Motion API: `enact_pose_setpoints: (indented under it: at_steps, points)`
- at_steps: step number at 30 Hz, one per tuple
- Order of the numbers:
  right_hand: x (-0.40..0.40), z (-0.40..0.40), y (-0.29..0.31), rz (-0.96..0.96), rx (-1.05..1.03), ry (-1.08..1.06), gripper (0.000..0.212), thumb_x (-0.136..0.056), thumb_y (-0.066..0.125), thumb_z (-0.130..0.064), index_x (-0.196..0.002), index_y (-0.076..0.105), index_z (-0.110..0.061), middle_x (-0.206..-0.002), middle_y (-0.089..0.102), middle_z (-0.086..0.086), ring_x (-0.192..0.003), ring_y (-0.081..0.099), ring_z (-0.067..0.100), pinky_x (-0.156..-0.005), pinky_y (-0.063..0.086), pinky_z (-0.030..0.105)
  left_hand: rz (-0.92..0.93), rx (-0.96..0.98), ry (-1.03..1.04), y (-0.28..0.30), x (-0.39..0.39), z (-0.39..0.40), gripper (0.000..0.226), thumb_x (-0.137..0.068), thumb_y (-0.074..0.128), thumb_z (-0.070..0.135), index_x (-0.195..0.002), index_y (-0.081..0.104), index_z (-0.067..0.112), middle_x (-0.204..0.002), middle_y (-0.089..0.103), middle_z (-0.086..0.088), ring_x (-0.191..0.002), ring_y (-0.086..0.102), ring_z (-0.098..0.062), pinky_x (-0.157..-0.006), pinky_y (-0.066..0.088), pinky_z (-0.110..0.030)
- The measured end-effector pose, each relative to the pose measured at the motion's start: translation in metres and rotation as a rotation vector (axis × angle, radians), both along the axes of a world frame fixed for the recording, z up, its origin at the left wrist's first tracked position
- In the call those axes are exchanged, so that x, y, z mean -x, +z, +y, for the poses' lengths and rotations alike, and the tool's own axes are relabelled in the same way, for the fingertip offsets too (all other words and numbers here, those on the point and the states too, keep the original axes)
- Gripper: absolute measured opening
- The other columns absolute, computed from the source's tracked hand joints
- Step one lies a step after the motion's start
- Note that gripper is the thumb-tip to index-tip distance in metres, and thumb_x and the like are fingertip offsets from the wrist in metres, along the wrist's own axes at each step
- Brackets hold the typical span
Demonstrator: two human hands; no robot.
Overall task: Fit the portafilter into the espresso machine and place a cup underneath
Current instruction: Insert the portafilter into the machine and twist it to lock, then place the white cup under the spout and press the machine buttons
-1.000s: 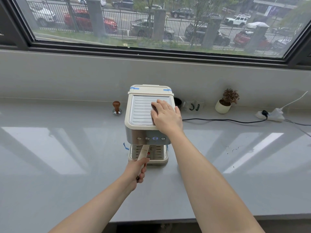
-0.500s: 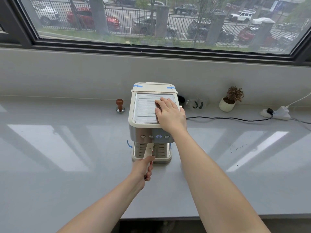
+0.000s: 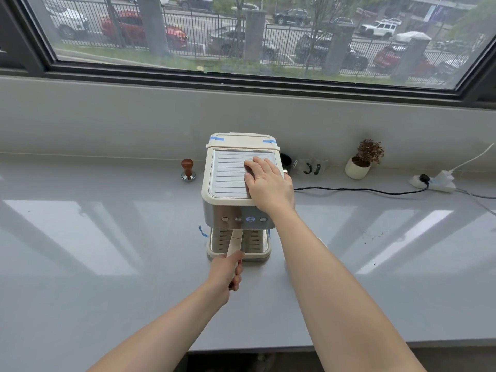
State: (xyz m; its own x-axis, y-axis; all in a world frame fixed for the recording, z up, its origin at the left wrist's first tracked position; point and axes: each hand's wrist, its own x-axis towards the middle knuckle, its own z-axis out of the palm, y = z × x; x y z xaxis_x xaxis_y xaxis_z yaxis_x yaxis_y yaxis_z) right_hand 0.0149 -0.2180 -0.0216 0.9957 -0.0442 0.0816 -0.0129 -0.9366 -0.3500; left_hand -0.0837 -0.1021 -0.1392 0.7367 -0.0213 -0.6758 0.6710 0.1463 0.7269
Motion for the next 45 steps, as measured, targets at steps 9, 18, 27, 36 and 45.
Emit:
enact_pose_setpoints:
  at_steps: [9,18,27,36,45]
  points:
    - [0.002,-0.003,0.003,0.010,-0.010,0.034,0.043,-0.100,0.024,-0.042,-0.142,0.032,-0.041,-0.157,0.023,-0.017,-0.146,0.014,0.006,-0.116,0.017,0.048,-0.063,-0.109,-0.226,0.012,0.000,0.014,0.015,-0.089,0.055,0.018,-0.098,0.051,0.007,-0.068,0.049,-0.009,-0.043,0.044,-0.019,-0.046,0.045,-0.028]
    - [0.009,-0.009,0.001,0.002,-0.033,0.077,0.044,-0.100,0.026,-0.042,-0.143,0.033,-0.039,-0.158,0.022,-0.015,-0.147,0.013,0.008,-0.118,0.015,0.048,-0.263,-0.455,-0.372,0.037,-0.004,0.043,0.024,-0.089,0.047,0.026,-0.106,0.055,0.012,-0.097,0.066,-0.010,-0.079,0.065,-0.026,-0.066,0.056,-0.038]
    - [0.006,-0.016,-0.013,-0.137,-0.024,0.110,0.041,-0.097,0.032,-0.040,-0.136,0.046,-0.036,-0.153,0.036,-0.012,-0.143,0.026,0.012,-0.115,0.026,0.043,-1.036,-0.911,-0.019,0.090,-0.055,0.058,0.041,-0.095,0.036,0.031,-0.132,0.044,0.017,-0.137,0.048,-0.004,-0.124,0.044,-0.020,-0.100,0.042,-0.039]
    - [0.043,-0.069,-0.034,-0.261,-0.367,0.182,0.038,-0.100,0.029,-0.037,-0.130,0.053,-0.036,-0.145,0.043,-0.019,-0.133,0.035,0.001,-0.100,0.038,0.023,-1.130,-0.998,-0.203,0.068,-0.066,0.056,0.054,-0.093,0.020,0.048,-0.135,0.046,0.025,-0.156,0.029,0.003,-0.137,0.033,-0.015,-0.096,0.044,-0.034]
    - [0.086,-0.141,-0.148,0.210,-0.268,-0.554,0.051,-0.092,0.047,-0.019,-0.140,0.040,-0.006,-0.145,0.044,0.015,-0.133,0.039,0.033,-0.107,0.034,0.044,-1.098,-0.926,-0.187,0.065,-0.066,0.054,0.051,-0.092,0.019,0.052,-0.133,0.042,0.031,-0.157,0.024,0.009,-0.138,0.030,-0.011,-0.091,0.045,-0.031]
